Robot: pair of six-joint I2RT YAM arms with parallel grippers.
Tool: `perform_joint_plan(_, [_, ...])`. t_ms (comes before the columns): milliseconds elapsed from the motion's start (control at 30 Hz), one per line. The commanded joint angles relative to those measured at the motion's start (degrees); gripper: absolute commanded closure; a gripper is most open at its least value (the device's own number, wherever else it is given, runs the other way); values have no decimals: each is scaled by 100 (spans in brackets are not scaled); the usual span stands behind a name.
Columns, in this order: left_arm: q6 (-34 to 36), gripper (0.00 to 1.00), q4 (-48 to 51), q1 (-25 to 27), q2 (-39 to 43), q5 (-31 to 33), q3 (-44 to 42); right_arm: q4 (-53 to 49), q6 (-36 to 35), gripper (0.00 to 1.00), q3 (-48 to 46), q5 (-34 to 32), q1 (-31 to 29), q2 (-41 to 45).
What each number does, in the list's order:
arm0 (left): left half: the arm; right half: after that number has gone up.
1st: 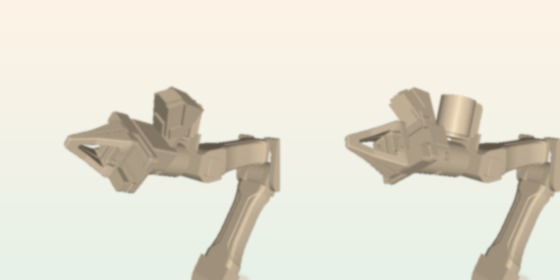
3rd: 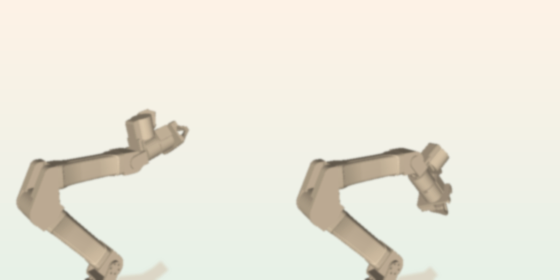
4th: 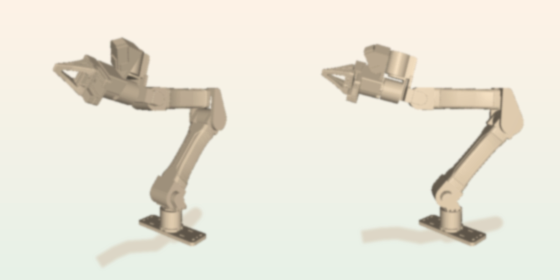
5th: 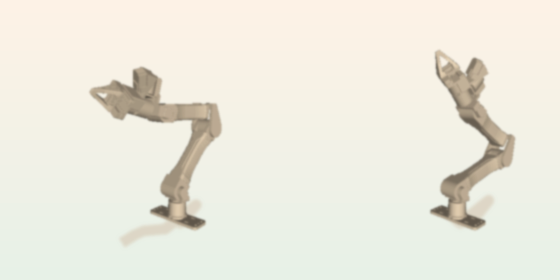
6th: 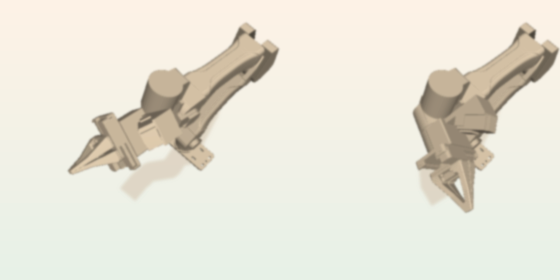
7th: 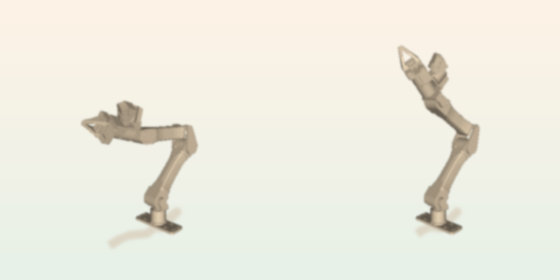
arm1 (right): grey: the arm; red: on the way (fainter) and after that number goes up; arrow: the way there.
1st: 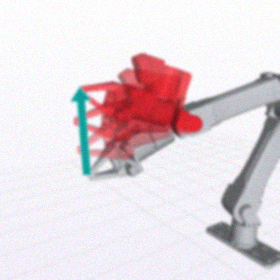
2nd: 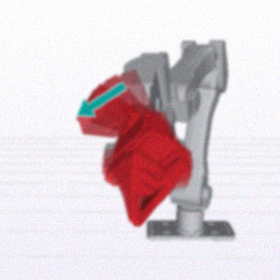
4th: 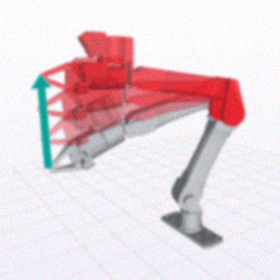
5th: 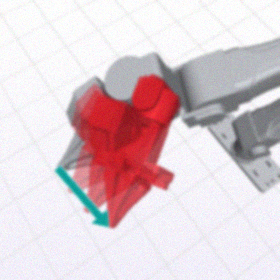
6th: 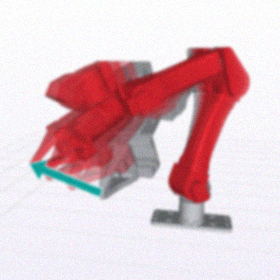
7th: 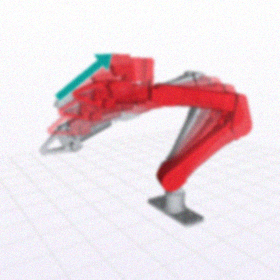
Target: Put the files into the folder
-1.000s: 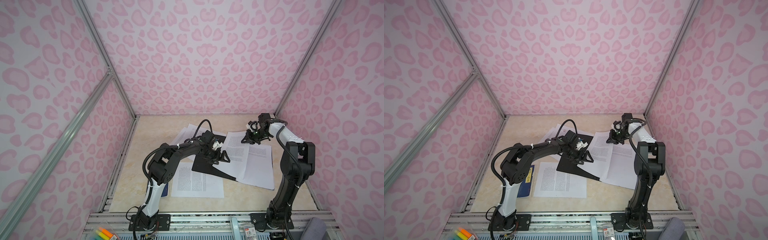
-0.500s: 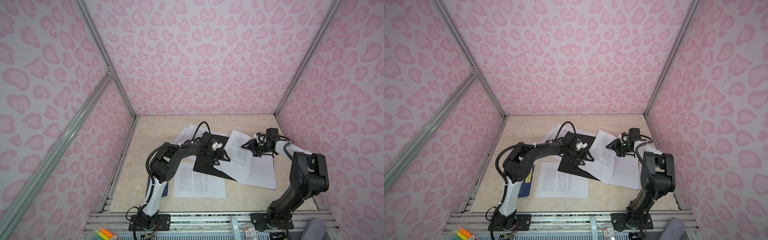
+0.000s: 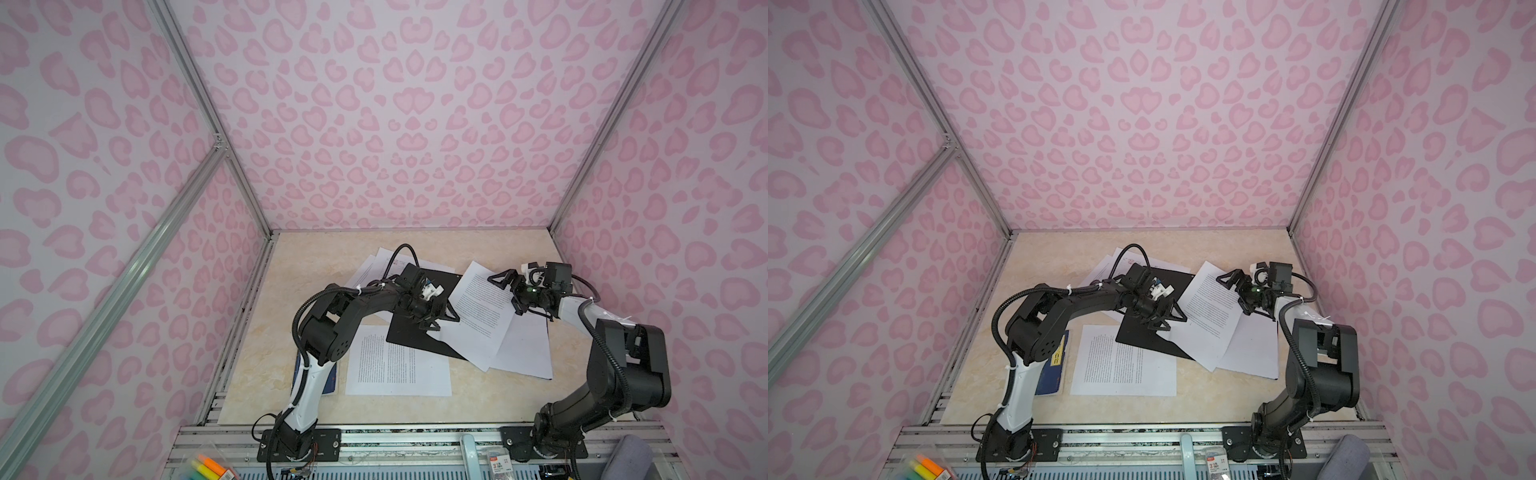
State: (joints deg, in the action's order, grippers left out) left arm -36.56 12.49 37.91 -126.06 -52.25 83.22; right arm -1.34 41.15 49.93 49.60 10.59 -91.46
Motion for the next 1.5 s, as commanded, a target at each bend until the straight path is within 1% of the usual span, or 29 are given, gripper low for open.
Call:
perform_joint_plan(0, [17, 2, 537, -2, -165, 969, -77, 430, 196, 3, 44, 169, 75, -18])
perform_joint_plan(133, [-15, 2, 514, -22, -195, 941, -78, 538, 356, 3, -128, 140, 79, 35])
perform_joint_plan(300, [-34, 2, 492, -38, -216, 911, -87, 1168, 837, 3, -667, 203, 288, 313])
perform_joint_plan(433, [-68, 2, 461, -55, -253, 874, -87, 1007, 733, 3, -551, 176, 407, 399])
perform_joint_plan(567, [-80, 2, 441, -64, -244, 876, -100, 910, 764, 3, -340, 209, 438, 186])
perform_joint_plan(667, [-79, 2, 413, -65, -232, 866, -131, 1090, 850, 3, -312, 210, 497, 150])
perform_joint_plan(733, [-89, 2, 405, -73, -248, 855, -130, 1025, 818, 3, -206, 272, 453, 37])
perform_joint_plan(900, [-97, 2, 391, -82, -244, 841, -122, 1222, 842, 4, -541, 248, 391, -100])
perform_joint_plan(1000, [-97, 2, 383, -99, -238, 830, -128, 1263, 819, 6, -784, 215, 366, -102])
perform_joint_plan(1100, [-97, 2, 383, -108, -235, 836, -154, 1120, 757, 10, -1000, 82, 325, 75])
perform_joint_plan(1300, [-158, 2, 329, -118, -227, 825, -165, 1115, 990, 17, -1613, -291, 97, 828])
perform_joint_plan(1400, [-175, 2, 305, -117, -222, 822, -183, 1319, 1167, 23, -1950, -461, 49, 1121])
perform_joint_plan(1467, [-181, 2, 295, -117, -223, 819, -192, 1339, 1194, 30, -2066, -538, -1, 1186])
